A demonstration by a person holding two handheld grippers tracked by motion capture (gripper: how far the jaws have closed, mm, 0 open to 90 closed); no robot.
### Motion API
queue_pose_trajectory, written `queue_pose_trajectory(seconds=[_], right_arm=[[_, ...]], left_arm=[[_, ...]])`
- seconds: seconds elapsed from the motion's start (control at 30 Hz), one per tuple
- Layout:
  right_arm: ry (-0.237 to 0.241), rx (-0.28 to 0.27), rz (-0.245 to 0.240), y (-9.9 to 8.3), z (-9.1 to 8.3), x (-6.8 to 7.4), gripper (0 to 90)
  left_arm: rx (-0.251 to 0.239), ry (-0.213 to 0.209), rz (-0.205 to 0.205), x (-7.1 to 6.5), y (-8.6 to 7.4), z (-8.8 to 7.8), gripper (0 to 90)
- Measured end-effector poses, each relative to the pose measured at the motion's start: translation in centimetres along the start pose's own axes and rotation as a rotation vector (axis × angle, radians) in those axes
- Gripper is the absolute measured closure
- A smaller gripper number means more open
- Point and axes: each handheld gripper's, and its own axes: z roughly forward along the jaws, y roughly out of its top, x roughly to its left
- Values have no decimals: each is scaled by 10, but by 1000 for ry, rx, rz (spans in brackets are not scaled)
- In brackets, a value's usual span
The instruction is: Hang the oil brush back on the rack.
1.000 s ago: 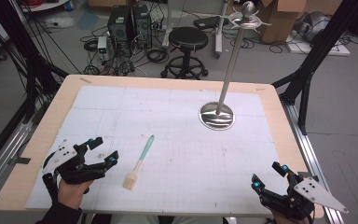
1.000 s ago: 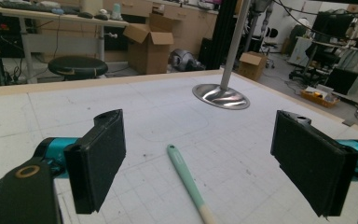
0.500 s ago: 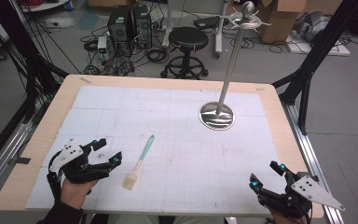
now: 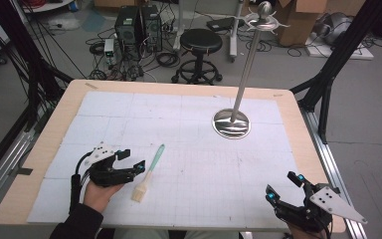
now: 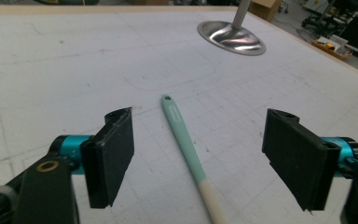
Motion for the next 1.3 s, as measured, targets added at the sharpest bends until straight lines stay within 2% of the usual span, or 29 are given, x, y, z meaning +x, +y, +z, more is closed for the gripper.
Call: queue_pose_trajectory(seconds=[0.03, 0.1, 0.23, 0.33, 0.4, 0.43, 0.5, 0.53, 0.67, 0.8, 0.9, 0.97, 1.0, 1.03, 1.07, 1.2, 1.3], right_arm=[[-2, -3, 6, -1, 0, -1, 173], [-2, -8, 2, 0, -1, 0, 173], [1, -1, 1, 0, 0, 0, 172], [0, -2, 3, 0, 0, 0, 173], [1, 1, 0, 0, 0, 0, 173], [1, 0, -1, -1, 0, -1, 173], [3, -1, 2, 0, 0, 0, 173], [3, -1, 3, 0, 0, 0, 172], [3, 0, 0, 0, 0, 0, 173], [2, 0, -3, 0, -1, 0, 173], [1, 0, -5, 0, -1, 0, 173], [1, -2, -5, 0, -1, 0, 173], [-1, -3, -7, 0, -1, 0, 173], [-1, -1, -5, 0, -1, 0, 173], [0, 0, -2, 0, -1, 0, 173], [-3, -1, -8, 1, -2, 0, 172], [-4, -4, -7, 0, -1, 0, 173]], left_arm=[[23, -1, -15, -1, 0, 7, 280], [45, 1, -9, -3, 0, 13, 301], [123, 24, -14, -5, -2, 26, 338], [151, 44, -20, -5, -2, 32, 374], [193, 76, -13, -7, -5, 38, 404], [193, 76, -13, -7, -5, 38, 419], [234, 94, 8, -11, -8, 43, 446], [239, 102, 4, -13, -9, 45, 455], [273, 161, 31, -18, -11, 50, 476], [281, 189, 60, -21, -11, 51, 495], [288, 206, 62, -23, -10, 51, 527], [290, 212, 65, -23, -10, 51, 536], [299, 219, 88, -26, -10, 51, 551], [299, 219, 88, -26, -10, 51, 562], [314, 223, 106, -29, -9, 51, 588], [334, 217, 131, -34, -8, 53, 700], [340, 201, 114, -33, -7, 53, 750]])
